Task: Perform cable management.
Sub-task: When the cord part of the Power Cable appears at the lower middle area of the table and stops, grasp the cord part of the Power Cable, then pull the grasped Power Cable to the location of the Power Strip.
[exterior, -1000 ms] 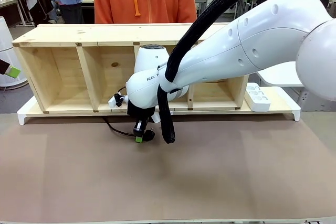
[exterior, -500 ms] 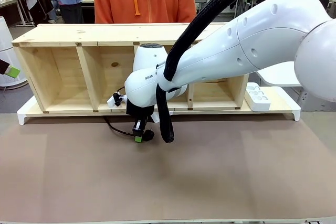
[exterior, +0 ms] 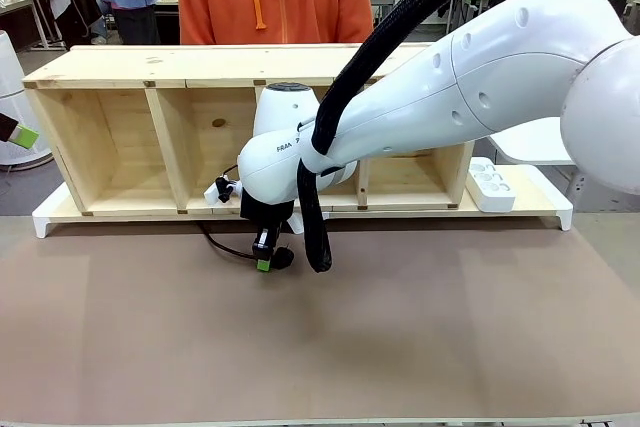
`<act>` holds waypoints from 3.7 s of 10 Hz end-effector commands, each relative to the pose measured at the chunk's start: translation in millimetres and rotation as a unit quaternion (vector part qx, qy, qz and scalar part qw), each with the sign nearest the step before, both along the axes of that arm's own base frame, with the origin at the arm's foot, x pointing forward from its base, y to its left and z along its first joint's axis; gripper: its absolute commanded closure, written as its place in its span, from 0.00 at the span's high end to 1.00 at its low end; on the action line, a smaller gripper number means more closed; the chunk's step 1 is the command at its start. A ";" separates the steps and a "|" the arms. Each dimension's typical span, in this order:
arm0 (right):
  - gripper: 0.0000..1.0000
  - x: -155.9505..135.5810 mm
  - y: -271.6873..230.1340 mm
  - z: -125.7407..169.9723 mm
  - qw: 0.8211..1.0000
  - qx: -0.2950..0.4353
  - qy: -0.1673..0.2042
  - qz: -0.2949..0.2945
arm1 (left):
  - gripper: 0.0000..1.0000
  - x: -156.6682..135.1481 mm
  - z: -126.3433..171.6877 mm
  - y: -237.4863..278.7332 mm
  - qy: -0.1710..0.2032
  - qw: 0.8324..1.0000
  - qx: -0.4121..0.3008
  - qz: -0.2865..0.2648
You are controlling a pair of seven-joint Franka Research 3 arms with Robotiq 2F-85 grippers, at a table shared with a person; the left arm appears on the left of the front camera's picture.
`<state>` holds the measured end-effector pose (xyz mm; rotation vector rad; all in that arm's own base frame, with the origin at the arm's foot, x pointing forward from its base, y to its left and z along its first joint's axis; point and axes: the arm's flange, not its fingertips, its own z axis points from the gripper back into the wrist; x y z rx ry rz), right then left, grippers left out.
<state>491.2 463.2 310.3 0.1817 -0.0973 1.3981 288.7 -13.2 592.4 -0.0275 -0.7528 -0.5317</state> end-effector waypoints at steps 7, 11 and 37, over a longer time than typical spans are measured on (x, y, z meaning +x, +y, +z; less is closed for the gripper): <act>0.00 -0.4 -0.6 0.2 1.000 -0.001 0.000 0.000 | 1.00 0.3 0.5 0.8 -0.001 1.000 -0.001 0.002; 0.00 -0.4 -0.6 0.2 1.000 -0.001 0.000 0.000 | 1.00 0.3 0.5 0.8 -0.001 1.000 -0.001 0.002; 0.17 -231.5 -224.2 63.4 0.940 0.061 -0.017 -0.336 | 1.00 0.3 0.5 0.8 -0.001 1.000 -0.001 0.002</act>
